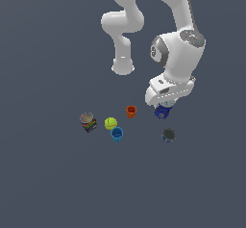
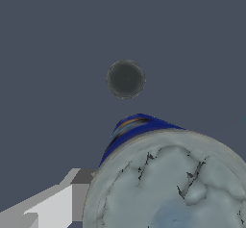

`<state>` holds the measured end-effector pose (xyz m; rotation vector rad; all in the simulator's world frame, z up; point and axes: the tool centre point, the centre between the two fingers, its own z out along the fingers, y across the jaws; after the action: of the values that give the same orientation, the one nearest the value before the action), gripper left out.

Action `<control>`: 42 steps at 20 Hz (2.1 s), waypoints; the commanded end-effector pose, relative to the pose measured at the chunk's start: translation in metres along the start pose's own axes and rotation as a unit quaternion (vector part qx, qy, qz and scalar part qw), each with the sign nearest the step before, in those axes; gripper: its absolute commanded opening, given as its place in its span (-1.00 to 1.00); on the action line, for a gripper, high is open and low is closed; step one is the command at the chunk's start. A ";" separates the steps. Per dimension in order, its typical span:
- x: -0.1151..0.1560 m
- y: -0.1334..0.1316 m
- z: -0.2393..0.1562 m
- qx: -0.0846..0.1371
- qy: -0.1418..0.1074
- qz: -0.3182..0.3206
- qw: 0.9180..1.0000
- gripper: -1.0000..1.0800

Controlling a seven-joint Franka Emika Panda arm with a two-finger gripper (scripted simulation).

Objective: Pick up a designated object from a clutter of objects.

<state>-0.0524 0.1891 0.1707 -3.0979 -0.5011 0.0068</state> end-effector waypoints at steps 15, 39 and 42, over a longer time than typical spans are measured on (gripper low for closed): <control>0.079 0.040 -0.130 -0.001 0.002 0.000 1.000 -1.00; 0.149 0.072 -0.233 -0.002 0.002 0.001 1.000 -1.00; 0.152 0.074 -0.237 -0.002 0.002 0.001 1.000 -1.00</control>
<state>0.1145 0.1667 0.4018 -3.1018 -0.4978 0.0076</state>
